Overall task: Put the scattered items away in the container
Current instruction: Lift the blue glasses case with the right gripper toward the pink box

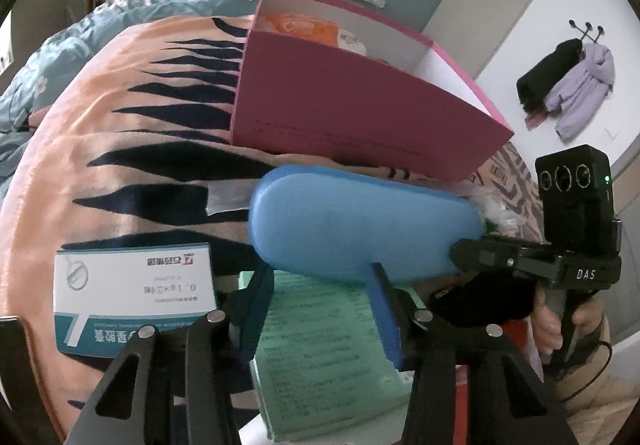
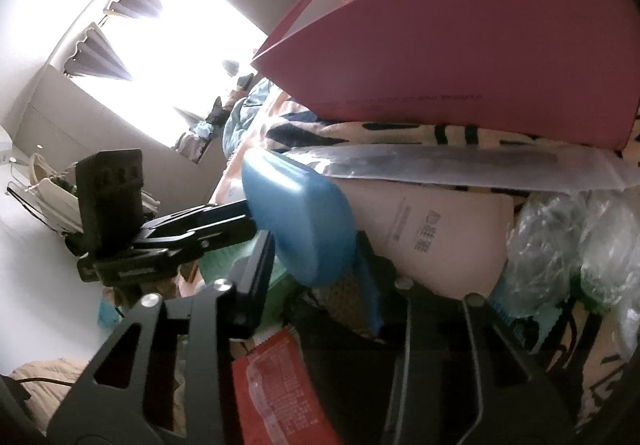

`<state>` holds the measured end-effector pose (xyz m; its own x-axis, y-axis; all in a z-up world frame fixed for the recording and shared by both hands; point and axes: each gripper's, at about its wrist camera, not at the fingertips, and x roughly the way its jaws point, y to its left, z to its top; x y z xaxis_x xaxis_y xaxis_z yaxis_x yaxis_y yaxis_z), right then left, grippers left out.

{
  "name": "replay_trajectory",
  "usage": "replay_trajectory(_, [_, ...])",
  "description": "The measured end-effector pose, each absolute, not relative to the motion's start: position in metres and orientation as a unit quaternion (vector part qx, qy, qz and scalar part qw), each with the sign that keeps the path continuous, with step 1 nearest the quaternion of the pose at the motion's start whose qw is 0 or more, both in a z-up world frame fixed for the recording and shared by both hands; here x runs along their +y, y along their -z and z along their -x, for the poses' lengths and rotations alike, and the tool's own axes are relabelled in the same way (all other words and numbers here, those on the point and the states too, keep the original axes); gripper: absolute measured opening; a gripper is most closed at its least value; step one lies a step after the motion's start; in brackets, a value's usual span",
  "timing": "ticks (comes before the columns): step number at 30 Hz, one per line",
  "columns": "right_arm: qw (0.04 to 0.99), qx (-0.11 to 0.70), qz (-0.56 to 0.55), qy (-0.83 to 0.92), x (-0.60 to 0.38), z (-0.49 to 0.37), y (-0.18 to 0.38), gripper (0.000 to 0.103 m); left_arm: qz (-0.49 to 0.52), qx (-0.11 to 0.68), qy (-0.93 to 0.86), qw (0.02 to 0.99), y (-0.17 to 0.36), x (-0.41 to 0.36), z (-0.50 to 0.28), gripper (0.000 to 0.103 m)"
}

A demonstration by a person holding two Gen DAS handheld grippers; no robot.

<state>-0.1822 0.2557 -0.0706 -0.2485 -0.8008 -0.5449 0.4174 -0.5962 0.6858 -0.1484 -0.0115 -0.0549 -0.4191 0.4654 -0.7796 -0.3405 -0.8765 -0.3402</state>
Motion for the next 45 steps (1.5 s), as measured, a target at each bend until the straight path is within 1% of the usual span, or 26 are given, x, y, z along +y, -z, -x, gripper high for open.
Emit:
replay_trajectory(3, [0.401, -0.211, -0.462, 0.762, 0.257, 0.182, 0.071, 0.041, 0.483, -0.059, -0.837, 0.25, 0.055, -0.007, 0.148, 0.044])
replay_trajectory(5, [0.4, -0.214, -0.463, 0.761, 0.259, 0.182, 0.071, 0.041, 0.483, -0.057, -0.837, 0.252, 0.056, -0.007, 0.149, 0.045])
replay_trajectory(8, [0.399, -0.223, -0.464, 0.759, 0.263, 0.184, 0.072, 0.041, 0.481, -0.068, -0.84, 0.242, 0.053, -0.014, 0.154, 0.057])
replay_trajectory(9, [0.398, -0.226, -0.465, 0.758, 0.264, 0.184, 0.072, 0.041, 0.479, -0.069, -0.844, 0.231, 0.052, -0.017, 0.157, 0.067])
replay_trajectory(10, [0.398, -0.229, -0.466, 0.756, 0.265, 0.185, 0.072, 0.041, 0.474, -0.069, -0.85, 0.219, 0.051, -0.021, 0.16, 0.071])
replay_trajectory(13, [0.398, -0.245, -0.468, 0.75, 0.267, 0.189, 0.074, 0.041, 0.469, -0.076, -0.852, 0.221, 0.046, -0.028, 0.168, 0.071])
replay_trajectory(18, [0.393, -0.27, -0.472, 0.742, 0.273, 0.196, 0.074, 0.041, 0.466, -0.064, -0.849, 0.243, 0.043, -0.022, 0.175, 0.071])
replay_trajectory(20, [0.391, -0.278, -0.471, 0.74, 0.275, 0.198, 0.074, 0.041, 0.468, -0.064, -0.843, 0.258, 0.043, -0.018, 0.177, 0.073])
replay_trajectory(24, [0.388, -0.287, -0.473, 0.737, 0.276, 0.202, 0.073, 0.042, 0.478, -0.066, -0.831, 0.277, 0.047, -0.009, 0.183, 0.083])
replay_trajectory(27, [0.386, -0.297, -0.475, 0.733, 0.277, 0.206, 0.076, 0.043, 0.48, -0.066, -0.826, 0.286, 0.048, -0.005, 0.185, 0.085])
replay_trajectory(32, [0.389, -0.296, -0.473, 0.733, 0.274, 0.206, 0.075, 0.043, 0.475, -0.078, -0.829, 0.285, 0.049, -0.007, 0.184, 0.084])
replay_trajectory(37, [0.392, -0.299, -0.466, 0.735, 0.276, 0.204, 0.074, 0.043, 0.459, -0.104, -0.838, 0.278, 0.044, -0.016, 0.176, 0.072])
replay_trajectory(40, [0.397, -0.301, -0.46, 0.735, 0.277, 0.202, 0.072, 0.043, 0.457, -0.117, -0.837, 0.278, 0.041, -0.021, 0.171, 0.068])
replay_trajectory(45, [0.404, -0.302, -0.456, 0.733, 0.279, 0.198, 0.069, 0.043, 0.456, -0.12, -0.836, 0.282, 0.039, -0.025, 0.163, 0.065])
